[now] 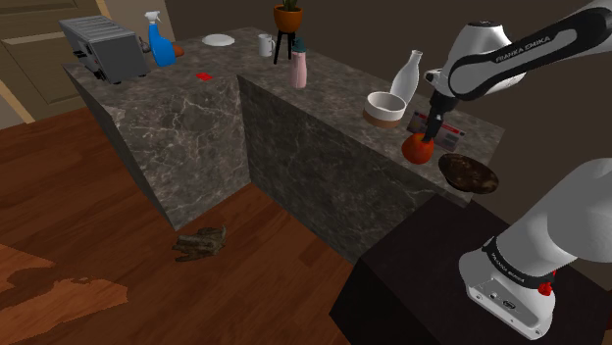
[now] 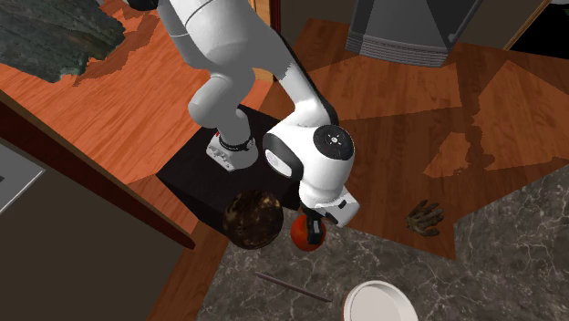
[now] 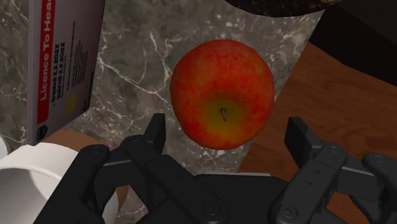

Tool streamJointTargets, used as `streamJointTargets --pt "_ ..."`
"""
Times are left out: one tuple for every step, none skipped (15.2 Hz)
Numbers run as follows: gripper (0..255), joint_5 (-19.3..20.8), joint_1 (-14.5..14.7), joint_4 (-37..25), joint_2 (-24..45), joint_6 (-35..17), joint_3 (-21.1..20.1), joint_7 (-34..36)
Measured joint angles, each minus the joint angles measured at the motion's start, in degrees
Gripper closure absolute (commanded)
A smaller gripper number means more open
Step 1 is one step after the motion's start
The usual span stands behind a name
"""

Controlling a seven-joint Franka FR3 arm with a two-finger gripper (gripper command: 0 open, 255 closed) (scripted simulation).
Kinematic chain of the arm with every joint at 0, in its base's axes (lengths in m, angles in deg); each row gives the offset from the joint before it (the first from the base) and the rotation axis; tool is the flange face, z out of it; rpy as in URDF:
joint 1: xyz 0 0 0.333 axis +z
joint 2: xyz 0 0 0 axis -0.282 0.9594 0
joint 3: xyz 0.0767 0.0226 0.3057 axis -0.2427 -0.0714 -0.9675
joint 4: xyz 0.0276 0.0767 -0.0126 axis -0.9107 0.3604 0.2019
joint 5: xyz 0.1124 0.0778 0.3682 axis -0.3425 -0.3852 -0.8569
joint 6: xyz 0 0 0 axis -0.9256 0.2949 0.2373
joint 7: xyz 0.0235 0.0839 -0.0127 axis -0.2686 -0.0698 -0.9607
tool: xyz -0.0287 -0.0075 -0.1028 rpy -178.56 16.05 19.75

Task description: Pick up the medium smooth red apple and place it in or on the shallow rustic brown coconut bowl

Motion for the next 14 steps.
streamJointTargets --pt "0 -0.1 0.0 0.2 0.5 -0.7 0.2 -0.1" --pt "0 -0.1 0.0 0.4 0.8 -1.1 0.2 -0.1" --pt "0 -0.1 0.0 0.4 0.9 -1.3 0.2 -0.1" --pt "0 -0.1 0.0 0.5 0.9 -1.4 0.2 -0.1" --pt "0 -0.1 0.0 0.5 0.9 -1.4 0.2 -0.1" --pt "0 -0.1 0.1 0.5 0.9 -1.4 0.2 -0.1" --pt "0 -0.1 0.1 0.5 0.9 -1.5 0.2 -0.1" --pt "255 -0.1 0.1 0.5 0.9 -1.5 0.2 -0.1" --pt "255 -0.1 0.1 0.5 1.0 -1.5 0.2 -0.1" --pt "255 -0.1 0.1 0.5 0.9 -1.5 0.2 -0.1" --pt "255 -0.1 0.1 0.5 0.8 -1.4 0.2 -0.1" --pt "255 -0.1 0.1 0.5 0.9 -1.4 0.2 -0.1" --pt "255 -0.1 0.1 0.5 0.9 -1.5 0.2 -0.1" --pt "255 -0.1 0.1 0.5 0.9 -1.5 0.2 -0.1"
